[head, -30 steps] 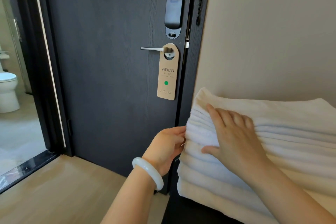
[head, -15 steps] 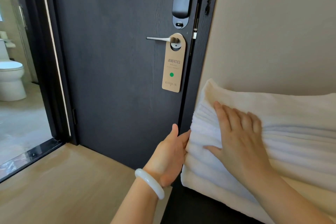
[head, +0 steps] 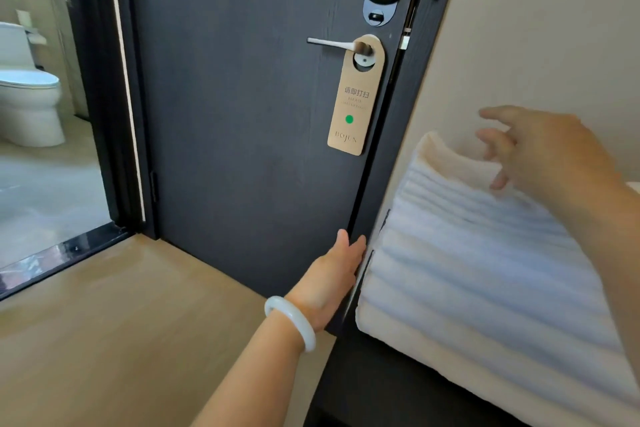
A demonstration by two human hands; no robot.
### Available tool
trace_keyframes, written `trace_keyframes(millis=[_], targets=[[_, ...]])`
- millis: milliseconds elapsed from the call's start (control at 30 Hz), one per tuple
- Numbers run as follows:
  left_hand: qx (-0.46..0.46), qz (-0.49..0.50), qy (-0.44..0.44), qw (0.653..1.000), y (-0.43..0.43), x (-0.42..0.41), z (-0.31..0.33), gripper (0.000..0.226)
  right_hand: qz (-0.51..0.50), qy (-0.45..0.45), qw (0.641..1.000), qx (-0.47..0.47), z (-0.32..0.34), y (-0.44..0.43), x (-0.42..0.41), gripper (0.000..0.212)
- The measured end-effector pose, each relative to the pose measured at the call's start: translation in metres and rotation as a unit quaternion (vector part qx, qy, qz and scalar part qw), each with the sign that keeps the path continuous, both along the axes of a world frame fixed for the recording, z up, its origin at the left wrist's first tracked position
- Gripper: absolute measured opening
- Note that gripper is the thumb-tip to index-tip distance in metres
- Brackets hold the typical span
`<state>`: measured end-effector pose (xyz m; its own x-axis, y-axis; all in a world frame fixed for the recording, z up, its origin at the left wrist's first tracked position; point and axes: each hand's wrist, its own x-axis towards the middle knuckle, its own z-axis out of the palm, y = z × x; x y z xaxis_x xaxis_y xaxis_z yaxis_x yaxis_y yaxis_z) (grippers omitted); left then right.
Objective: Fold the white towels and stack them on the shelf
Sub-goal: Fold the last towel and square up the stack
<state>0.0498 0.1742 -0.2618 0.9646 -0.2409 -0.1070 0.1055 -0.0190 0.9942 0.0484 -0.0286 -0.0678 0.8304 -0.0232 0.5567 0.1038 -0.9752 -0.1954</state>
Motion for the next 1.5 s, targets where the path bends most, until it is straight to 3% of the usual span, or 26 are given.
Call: trace_keyframes(millis=[33, 133, 200, 300, 433, 500, 633, 733, 800, 933, 1100, 1167, 1233, 1333, 1400, 1500], targets=[[-0.011, -0.001, 0.01, 1.0, -0.001, -0.003, 0.0, 0.057, 0.002, 0.019, 1.0, 0.013, 0.001, -0.001, 0.011, 0.048], [-0.093, -0.087, 0.073, 0.989, -0.008, -0.011, -0.011, 0.063, 0.037, 0.218, 0.975, -0.022, -0.027, 0.015, 0.023, 0.055], [-0.082, -0.084, 0.08, 0.99, -0.006, -0.008, -0.014, 0.064, 0.036, 0.274, 0.96, -0.051, -0.045, 0.017, 0.023, 0.052], [-0.097, -0.029, 0.08, 0.992, -0.005, 0.001, -0.008, 0.064, 0.038, 0.274, 0.961, -0.031, -0.046, 0.013, 0.021, 0.05], [-0.071, -0.083, 0.074, 0.991, -0.016, -0.008, -0.013, 0.069, 0.039, 0.277, 0.96, -0.019, -0.045, 0.015, 0.02, 0.051], [-0.068, -0.079, 0.068, 0.992, -0.015, -0.005, -0.013, 0.063, 0.036, 0.273, 0.961, -0.013, -0.045, 0.016, 0.019, 0.051], [-0.051, 0.019, 0.018, 0.998, -0.026, 0.021, 0.012, 0.04, 0.029, 0.268, 0.962, -0.03, -0.047, 0.016, 0.019, 0.05], [-0.138, -0.066, -0.01, 0.988, -0.028, 0.025, 0.042, 0.033, 0.024, 0.275, 0.96, -0.043, -0.047, 0.017, 0.018, 0.047], [-0.183, -0.116, -0.025, 0.976, -0.026, 0.029, 0.063, 0.038, 0.034, 0.278, 0.959, -0.039, -0.046, 0.018, 0.015, 0.037], [-0.131, -0.106, -0.014, 0.986, -0.032, 0.043, 0.075, 0.062, 0.061, 0.295, 0.954, -0.015, -0.041, 0.018, 0.004, 0.027], [-0.116, -0.001, -0.048, 0.992, -0.021, 0.06, 0.079, 0.061, 0.092, 0.317, 0.944, 0.017, -0.035, 0.021, -0.003, 0.029], [-0.144, -0.024, -0.101, 0.984, -0.025, 0.063, 0.089, 0.054, 0.091, 0.316, 0.944, 0.019, -0.036, 0.021, -0.001, 0.035], [-0.167, -0.08, -0.083, 0.979, -0.037, 0.065, 0.092, 0.055, 0.084, 0.31, 0.947, 0.028, -0.037, 0.019, 0.002, 0.049], [-0.11, -0.102, 0.002, 0.989, -0.044, 0.069, 0.078, 0.072, 0.075, 0.302, 0.946, 0.094, -0.035, 0.014, 0.002, 0.056], [-0.023, -0.099, 0.034, 0.994, -0.038, 0.07, 0.071, 0.075, 0.073, 0.311, 0.938, 0.136, -0.032, 0.012, 0.002, 0.059], [0.024, 0.017, 0.003, 1.0, -0.029, 0.067, 0.07, 0.065, 0.06, 0.32, 0.936, 0.133, -0.028, 0.016, 0.003, 0.058]])
